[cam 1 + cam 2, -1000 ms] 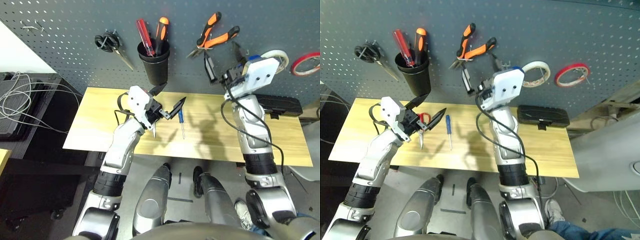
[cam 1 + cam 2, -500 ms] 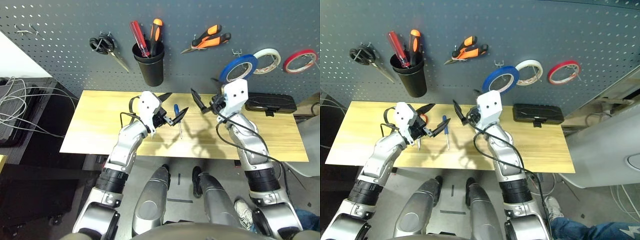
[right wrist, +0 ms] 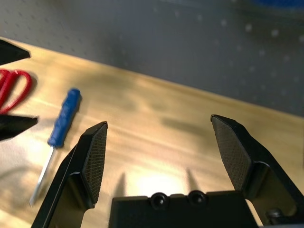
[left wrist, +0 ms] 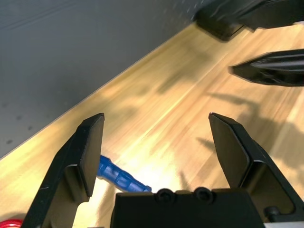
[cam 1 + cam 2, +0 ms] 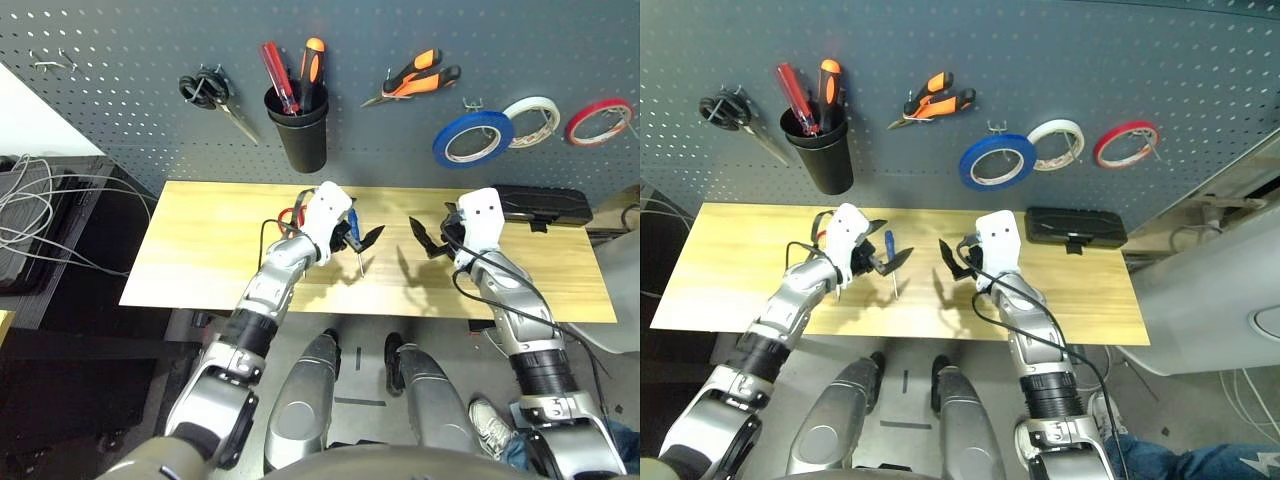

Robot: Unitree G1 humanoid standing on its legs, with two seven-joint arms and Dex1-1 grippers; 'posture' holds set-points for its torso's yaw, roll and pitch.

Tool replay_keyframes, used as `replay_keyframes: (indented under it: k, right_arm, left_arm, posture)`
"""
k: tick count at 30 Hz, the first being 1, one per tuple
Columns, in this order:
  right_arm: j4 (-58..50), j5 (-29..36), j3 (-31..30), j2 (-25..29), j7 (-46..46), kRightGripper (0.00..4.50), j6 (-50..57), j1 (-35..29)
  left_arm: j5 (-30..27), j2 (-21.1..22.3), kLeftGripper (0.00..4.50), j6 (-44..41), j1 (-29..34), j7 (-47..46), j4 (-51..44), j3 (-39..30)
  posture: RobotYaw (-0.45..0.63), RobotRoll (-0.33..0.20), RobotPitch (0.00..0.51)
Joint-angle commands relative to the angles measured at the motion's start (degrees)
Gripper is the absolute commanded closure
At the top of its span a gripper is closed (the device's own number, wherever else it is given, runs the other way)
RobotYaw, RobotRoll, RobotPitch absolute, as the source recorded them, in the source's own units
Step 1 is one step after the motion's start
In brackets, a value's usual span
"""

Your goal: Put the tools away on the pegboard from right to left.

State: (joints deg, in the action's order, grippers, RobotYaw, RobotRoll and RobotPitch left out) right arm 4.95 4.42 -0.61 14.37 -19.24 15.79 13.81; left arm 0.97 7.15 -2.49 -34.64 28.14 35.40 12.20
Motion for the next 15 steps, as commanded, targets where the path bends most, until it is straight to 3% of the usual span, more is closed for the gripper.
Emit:
replay_keyframes:
  k: [1, 8, 15]
  right_arm:
    - [-0.74, 0.58, 0.19, 0.4, -0.57, 0.02, 1.54, -1.38]
    - [-1.93, 0.66, -1.23, 0.3, -2.48, 0.02, 3.9, -2.54]
    - [-2.77, 0.15, -2.07, -0.83, -2.4, 0.02, 4.93, -2.09]
  left_arm:
    - [1.63, -1.42, 0.0, -0.71, -3.44, -2.34, 9.03, -0.45]
    - [1.24, -3.26, 0.0, -0.63, -10.12, -10.11, 23.73, -4.68]
    - [1.51, -4.17, 0.0, -2.48, -12.36, -13.52, 31.08, -6.87]
  posture:
    - [0.11, 0.0, 0.306]
    - [0.08, 0.0, 0.312]
    - [0.06, 0.0, 0.32]
